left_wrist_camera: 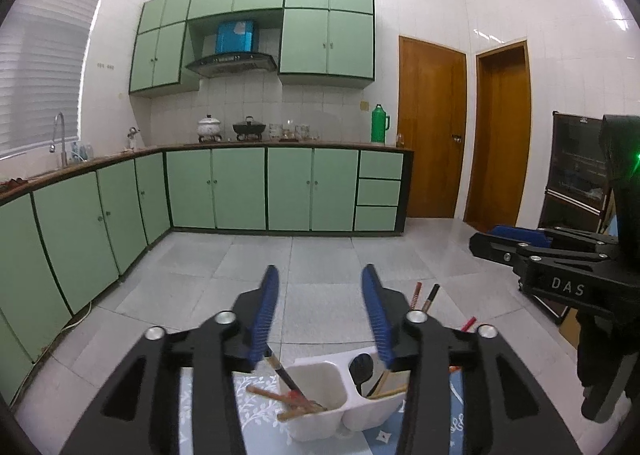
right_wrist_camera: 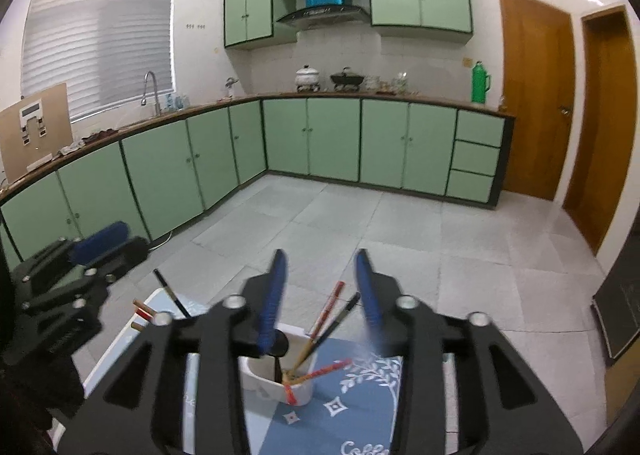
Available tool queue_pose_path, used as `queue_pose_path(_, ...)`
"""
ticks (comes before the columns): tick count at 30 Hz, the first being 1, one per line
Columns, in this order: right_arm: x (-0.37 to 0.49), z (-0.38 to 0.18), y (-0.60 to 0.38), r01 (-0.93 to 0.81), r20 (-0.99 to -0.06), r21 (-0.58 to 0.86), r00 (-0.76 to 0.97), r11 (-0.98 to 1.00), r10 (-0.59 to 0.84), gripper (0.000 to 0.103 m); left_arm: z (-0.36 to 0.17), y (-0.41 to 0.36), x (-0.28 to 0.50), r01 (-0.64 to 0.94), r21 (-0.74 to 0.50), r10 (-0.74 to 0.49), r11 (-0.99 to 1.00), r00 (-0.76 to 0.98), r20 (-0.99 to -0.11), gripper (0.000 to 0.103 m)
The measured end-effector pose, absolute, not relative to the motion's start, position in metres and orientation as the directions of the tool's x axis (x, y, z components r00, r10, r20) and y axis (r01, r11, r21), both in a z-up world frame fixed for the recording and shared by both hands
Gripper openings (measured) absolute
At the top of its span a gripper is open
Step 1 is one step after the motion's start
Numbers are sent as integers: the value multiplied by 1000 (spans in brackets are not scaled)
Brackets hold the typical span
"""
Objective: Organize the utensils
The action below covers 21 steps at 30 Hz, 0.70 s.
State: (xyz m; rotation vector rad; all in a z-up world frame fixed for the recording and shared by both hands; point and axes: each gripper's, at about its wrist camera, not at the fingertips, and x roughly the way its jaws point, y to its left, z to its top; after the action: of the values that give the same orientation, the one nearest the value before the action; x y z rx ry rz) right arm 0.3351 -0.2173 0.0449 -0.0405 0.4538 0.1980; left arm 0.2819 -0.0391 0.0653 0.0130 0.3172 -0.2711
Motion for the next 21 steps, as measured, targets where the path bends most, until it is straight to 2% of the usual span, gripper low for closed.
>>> queue_pose_path(2, 318, 48, -224, -179, -421, -4, 893, 984, 161, 52, 70, -36, 269, 270, -34, -267, 962, 915, -302, 58)
queue_pose_path(6, 285, 47, -236, -158, -400, -7, 906, 987, 142, 75, 68, -30, 237, 278, -44, -278, 960, 911, -305, 77)
queue_pose_path(9, 257, 41, -245, -143, -381, 1, 915, 990, 133, 89, 63, -23, 216, 271, -65, -278, 960, 910, -309, 84)
queue_pose_path(12, 229, 32, -257, -137, -379, 37, 915, 990, 141, 93, 52, -18, 194, 248, -74, -259, 966, 909, -327, 91)
queue_pose_path(21, 164, 5, -253, -141, -399, 52, 905, 989, 150, 97, 26, -18, 138, 217, -48, -217, 975, 890, -401, 97)
